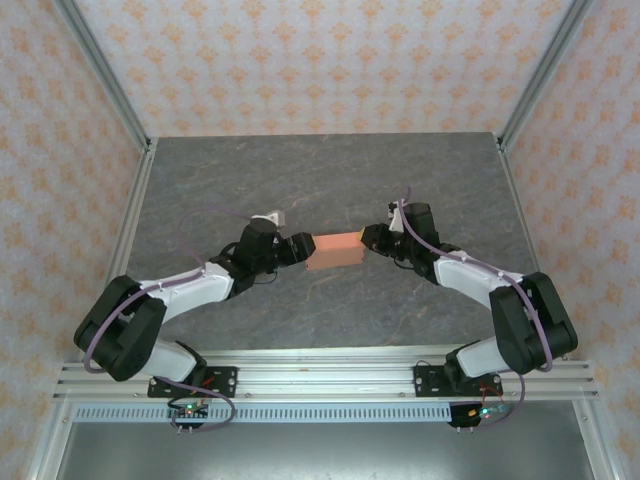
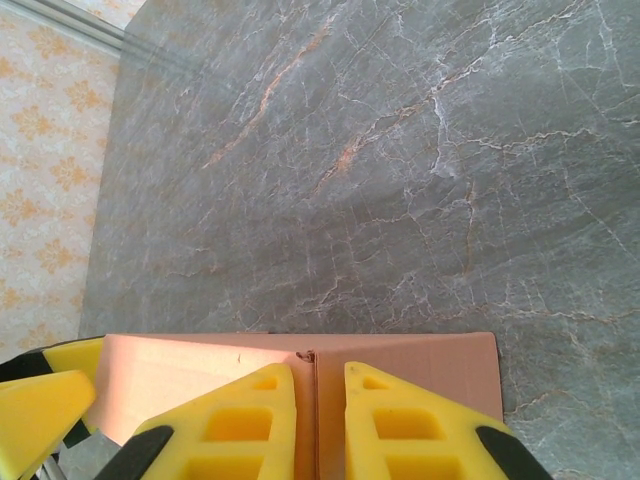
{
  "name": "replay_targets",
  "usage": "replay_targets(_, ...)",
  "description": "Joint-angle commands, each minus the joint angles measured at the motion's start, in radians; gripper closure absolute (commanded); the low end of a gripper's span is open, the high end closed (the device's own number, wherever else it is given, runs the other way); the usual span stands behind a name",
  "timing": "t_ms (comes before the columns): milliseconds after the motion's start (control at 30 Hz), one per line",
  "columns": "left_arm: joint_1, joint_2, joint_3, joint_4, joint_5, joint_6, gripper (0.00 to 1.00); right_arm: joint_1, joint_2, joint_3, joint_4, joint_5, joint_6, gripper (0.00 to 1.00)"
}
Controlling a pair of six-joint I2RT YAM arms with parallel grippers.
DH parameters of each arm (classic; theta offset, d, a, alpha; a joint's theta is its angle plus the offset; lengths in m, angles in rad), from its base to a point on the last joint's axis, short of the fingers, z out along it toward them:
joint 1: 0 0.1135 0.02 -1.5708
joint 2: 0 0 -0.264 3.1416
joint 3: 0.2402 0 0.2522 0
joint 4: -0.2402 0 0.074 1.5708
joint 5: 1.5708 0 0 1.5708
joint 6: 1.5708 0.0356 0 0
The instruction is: Fold the paper box
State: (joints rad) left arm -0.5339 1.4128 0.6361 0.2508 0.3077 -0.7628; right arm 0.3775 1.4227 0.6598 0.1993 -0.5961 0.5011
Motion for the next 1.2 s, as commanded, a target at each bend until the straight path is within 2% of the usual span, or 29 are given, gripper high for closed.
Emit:
replay_targets(0, 0.005, -0.038, -0.005, 0.01, 0.021, -0.004, 0.26, 0.015, 0.025, -0.045, -0.199, 0.055, -0.024, 0.86)
replay_targets(133, 0.005, -0.06, -0.034, 0.001, 0.003, -0.007, 0.29, 0.016, 0.027, -0.044, -0.199, 0.059, -0.026, 0.86)
replay_targets(533, 0.005, 0.034, -0.032, 0.022, 0.028, 0.004, 0.59, 0.02, 0.03, -0.043, -0.215, 0.083, -0.044, 0.86)
replay_targets(667, 0.005, 0.062, -0.077, 0.055, 0.026, -0.008, 0.66, 0.016, 0.042, -0.048, -0.239, 0.112, -0.077, 0.87)
replay_targets(933, 0.005, 0.135, -0.119, 0.154, 0.044, -0.049, 0.75, 0.012, 0.086, -0.054, -0.207, 0.077, -0.075, 0.9)
replay_targets(1167, 0.005, 0.115, 0.036, 0.036, 0.026, 0.006, 0.73, 0.017, 0.086, 0.099, -0.279, 0.079, -0.107, 0.87)
